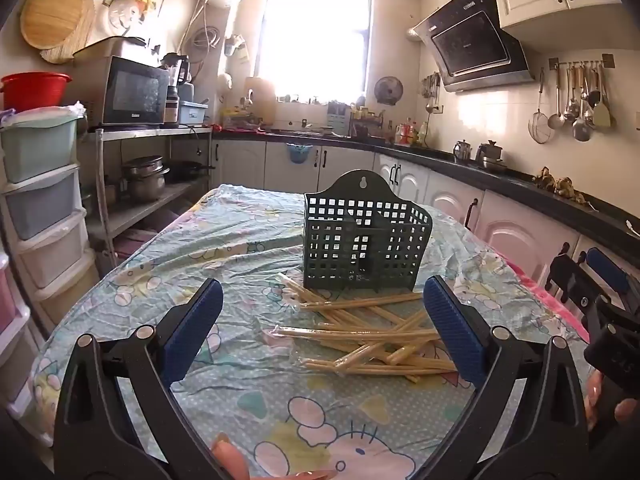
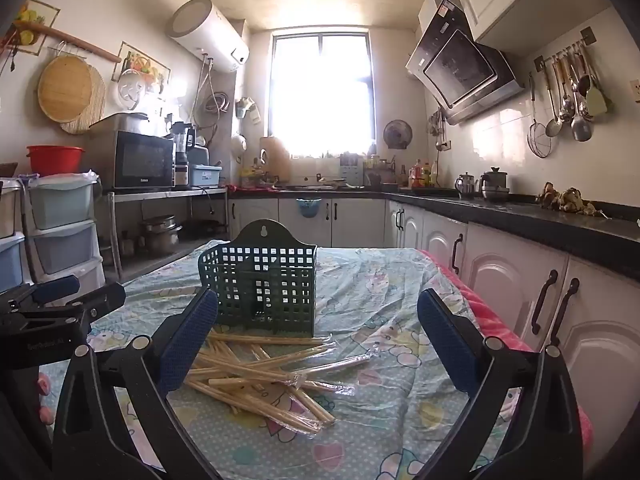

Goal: Organize utensils

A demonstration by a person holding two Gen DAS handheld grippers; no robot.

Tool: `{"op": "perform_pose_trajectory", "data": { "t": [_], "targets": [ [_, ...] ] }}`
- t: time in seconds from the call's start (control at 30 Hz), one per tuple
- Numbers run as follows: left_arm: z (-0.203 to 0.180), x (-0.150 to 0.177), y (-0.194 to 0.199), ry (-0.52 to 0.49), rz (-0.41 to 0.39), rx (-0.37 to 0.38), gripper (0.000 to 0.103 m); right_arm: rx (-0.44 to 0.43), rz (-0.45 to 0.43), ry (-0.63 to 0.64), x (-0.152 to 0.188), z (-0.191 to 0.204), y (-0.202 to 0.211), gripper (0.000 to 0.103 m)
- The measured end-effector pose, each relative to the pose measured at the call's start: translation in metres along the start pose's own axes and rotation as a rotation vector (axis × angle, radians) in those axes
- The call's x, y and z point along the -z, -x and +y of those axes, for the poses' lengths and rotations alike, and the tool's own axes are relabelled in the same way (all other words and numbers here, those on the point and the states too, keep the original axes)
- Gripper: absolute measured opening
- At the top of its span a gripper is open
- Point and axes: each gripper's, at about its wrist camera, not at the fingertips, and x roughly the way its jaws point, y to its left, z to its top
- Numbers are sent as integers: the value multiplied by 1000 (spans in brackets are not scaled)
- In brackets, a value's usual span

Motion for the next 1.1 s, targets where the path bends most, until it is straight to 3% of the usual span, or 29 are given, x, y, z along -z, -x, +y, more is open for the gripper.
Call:
{"op": "perform_pose_trajectory", "data": {
  "t": [1.1],
  "targets": [
    [4,-7,5,27,-28,8,93,-12,-13,-4,0,-1,2,97]
  ]
}}
